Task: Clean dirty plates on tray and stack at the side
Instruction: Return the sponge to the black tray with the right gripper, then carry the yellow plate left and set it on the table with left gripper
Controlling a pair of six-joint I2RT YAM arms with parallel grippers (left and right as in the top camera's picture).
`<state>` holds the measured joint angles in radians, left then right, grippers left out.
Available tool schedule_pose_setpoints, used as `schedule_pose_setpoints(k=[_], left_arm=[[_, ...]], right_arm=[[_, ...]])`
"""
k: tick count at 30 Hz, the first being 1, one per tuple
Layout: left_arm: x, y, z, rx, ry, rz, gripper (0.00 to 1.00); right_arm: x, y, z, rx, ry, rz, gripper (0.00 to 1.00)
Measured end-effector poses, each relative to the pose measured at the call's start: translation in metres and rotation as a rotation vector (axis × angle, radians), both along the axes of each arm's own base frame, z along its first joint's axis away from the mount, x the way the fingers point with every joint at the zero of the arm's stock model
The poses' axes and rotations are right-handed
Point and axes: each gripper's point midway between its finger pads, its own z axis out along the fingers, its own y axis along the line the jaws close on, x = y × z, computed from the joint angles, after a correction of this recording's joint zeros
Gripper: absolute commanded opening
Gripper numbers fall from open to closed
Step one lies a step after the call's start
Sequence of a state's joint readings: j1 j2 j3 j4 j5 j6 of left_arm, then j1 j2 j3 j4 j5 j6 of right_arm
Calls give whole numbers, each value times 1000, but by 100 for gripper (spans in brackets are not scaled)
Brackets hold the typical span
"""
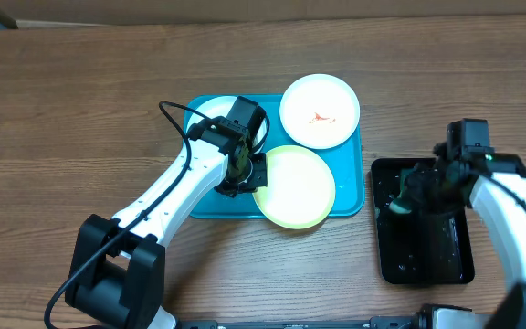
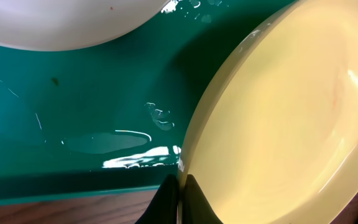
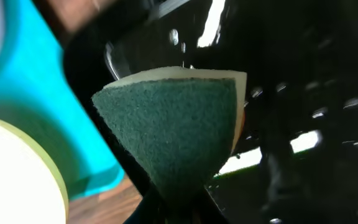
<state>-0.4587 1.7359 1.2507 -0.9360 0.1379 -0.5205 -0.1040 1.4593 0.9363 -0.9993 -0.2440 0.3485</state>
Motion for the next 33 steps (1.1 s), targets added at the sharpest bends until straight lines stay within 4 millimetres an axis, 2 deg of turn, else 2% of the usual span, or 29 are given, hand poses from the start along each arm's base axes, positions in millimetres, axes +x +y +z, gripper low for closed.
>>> schedule_pose_setpoints(k=[4,8,10,16,18,20,24,29,33], left_arm=[[0,0,0,1,2,0,4],[-1,0,0,1,3,0,4],[-1,0,0,1,3,0,4],[-1,0,0,1,3,0,4],[-1,0,0,1,3,0,4],[-1,0,0,1,3,0,4],[-1,0,0,1,3,0,4],[-1,0,0,1,3,0,4],[-1,0,0,1,3,0,4]], right_arm=[[-8,8,-31,80,132,17,9],[-5,13,-60,118,192,27,9],[-3,16,-67,145,204,25,9],[19,20,-67,209,131,26,9],[21,20,-65,214,138,26,4],[21,18,-62,216,159,27,4],[25,9,-51,179,190,43,4],[46,-3,-31,115,131,56,4],[49,-11,-21,69,100,57,4]])
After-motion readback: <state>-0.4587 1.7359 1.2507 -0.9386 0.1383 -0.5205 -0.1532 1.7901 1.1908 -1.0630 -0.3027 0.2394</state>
